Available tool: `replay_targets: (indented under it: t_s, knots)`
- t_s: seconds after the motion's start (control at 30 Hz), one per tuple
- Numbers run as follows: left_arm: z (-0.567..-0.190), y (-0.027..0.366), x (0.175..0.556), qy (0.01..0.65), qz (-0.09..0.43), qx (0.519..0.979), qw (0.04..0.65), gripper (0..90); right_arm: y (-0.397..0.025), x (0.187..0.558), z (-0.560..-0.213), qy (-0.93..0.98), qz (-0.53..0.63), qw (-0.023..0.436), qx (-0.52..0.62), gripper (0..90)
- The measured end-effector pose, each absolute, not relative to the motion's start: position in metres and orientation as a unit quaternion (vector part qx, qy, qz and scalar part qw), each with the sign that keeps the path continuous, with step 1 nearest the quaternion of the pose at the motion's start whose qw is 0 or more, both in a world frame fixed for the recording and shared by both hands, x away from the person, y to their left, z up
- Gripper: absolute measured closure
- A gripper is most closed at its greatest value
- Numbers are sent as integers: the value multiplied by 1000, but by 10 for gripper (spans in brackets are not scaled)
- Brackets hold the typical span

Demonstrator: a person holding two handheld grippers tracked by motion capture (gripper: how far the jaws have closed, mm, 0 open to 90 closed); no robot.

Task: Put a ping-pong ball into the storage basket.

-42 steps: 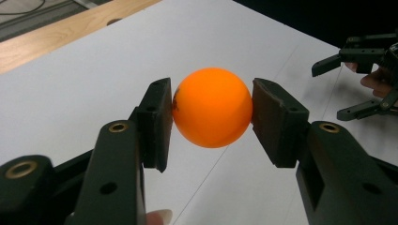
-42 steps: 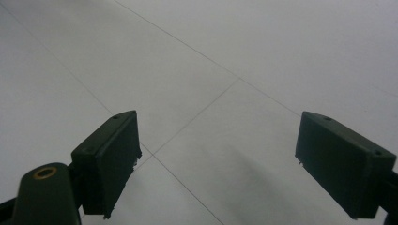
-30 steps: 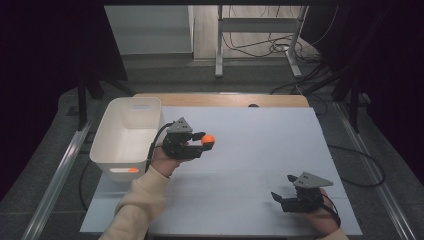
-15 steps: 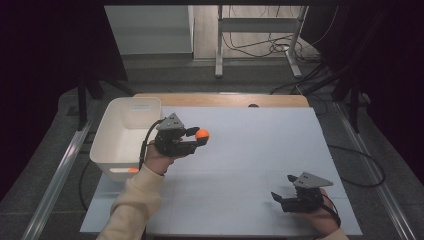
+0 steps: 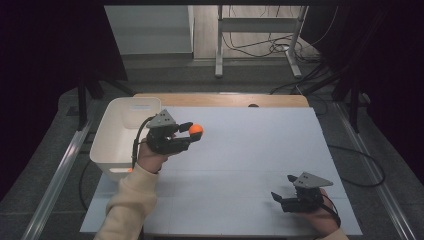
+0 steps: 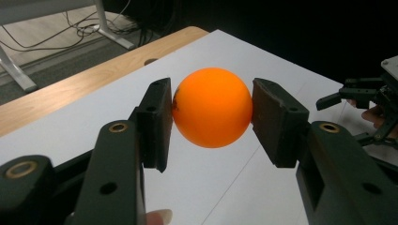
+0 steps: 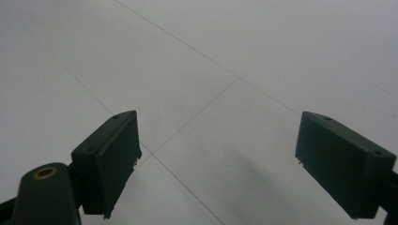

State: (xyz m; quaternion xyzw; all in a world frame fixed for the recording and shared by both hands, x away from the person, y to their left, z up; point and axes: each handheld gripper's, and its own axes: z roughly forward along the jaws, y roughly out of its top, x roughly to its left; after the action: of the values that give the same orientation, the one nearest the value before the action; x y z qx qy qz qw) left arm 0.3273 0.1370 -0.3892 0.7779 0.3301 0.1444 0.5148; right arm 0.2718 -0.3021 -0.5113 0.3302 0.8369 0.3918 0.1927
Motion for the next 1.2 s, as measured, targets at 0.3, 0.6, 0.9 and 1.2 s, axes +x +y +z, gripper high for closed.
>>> replay_targets:
  t_s: [0.3,0.6,0.9,1.2]
  knots:
    - [-384,147,325,340,153,770,518,503,-302,272,-511,837,392,193,330,146]
    - [-383,155,326,351,161,764,517,503,-302,272,-511,838,391,192,330,147]
    - [-382,161,327,359,166,759,517,502,-302,272,-511,838,391,191,330,146]
    - [-382,167,328,367,169,756,516,502,-302,272,-511,838,391,191,330,147]
